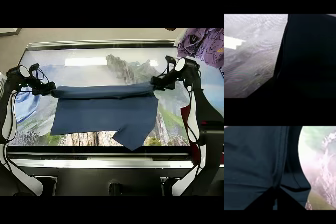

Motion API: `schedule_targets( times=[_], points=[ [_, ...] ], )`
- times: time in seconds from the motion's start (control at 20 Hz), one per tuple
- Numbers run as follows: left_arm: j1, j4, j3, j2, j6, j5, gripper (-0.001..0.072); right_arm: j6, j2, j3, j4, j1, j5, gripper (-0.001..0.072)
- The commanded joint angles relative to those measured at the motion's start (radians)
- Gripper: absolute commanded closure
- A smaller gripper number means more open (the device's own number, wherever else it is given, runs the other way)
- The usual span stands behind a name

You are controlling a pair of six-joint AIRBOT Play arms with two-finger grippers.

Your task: Fold the clothes and pants, and hang the long-sleeved shirts on hangers.

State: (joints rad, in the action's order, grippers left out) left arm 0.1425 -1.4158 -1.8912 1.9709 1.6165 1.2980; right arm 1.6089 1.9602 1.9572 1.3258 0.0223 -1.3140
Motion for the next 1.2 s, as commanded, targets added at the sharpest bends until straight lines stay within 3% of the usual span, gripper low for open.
schedule_targets(
  times=[0.0, 0.35, 0.4, 0.45, 0.5, 0.55, 0.65, 0.7, 0.9, 1.05, 1.15],
  points=[
    [0.000, 0.002, -0.001, 0.030, -0.005, 0.146, 0.0693, 0.000, 0.039, 0.000, 0.006, -0.001, -0.106, 0.0682],
    [0.000, 0.079, -0.001, 0.099, -0.005, 0.202, 0.0689, 0.002, 0.095, -0.002, -0.007, -0.001, -0.136, 0.0681],
    [0.000, 0.097, -0.001, 0.103, -0.005, 0.202, 0.0649, 0.002, 0.100, -0.002, -0.014, -0.001, -0.141, 0.0680],
    [0.000, 0.113, -0.002, 0.103, -0.005, 0.198, 0.0574, 0.003, 0.104, -0.002, -0.021, -0.002, -0.144, 0.0672],
    [0.001, 0.138, -0.006, 0.103, -0.005, 0.195, 0.0315, 0.003, 0.103, -0.002, -0.033, -0.002, -0.142, 0.0617],
    [0.002, 0.164, -0.020, 0.102, -0.005, 0.194, 0.0110, 0.003, 0.101, -0.001, -0.043, -0.002, -0.143, 0.0553],
    [0.010, 0.184, -0.080, 0.091, -0.001, 0.194, 0.0090, 0.000, 0.077, 0.003, -0.053, 0.000, -0.154, 0.0399],
    [0.018, 0.185, -0.118, 0.076, -0.001, 0.195, 0.0088, -0.019, 0.051, 0.003, -0.045, 0.001, -0.157, 0.0355],
    [0.117, 0.185, -0.137, -0.093, -0.001, 0.164, 0.0088, -0.095, -0.125, -0.007, -0.011, 0.077, -0.196, 0.0349],
    [0.242, 0.195, 0.058, -0.259, -0.001, 0.148, 0.0089, -0.133, -0.280, -0.173, -0.127, 0.230, -0.217, 0.0347],
    [0.321, 0.262, 0.275, -0.382, -0.009, 0.077, 0.0089, -0.153, -0.401, -0.401, -0.202, 0.319, -0.199, 0.0288]
  ],
)
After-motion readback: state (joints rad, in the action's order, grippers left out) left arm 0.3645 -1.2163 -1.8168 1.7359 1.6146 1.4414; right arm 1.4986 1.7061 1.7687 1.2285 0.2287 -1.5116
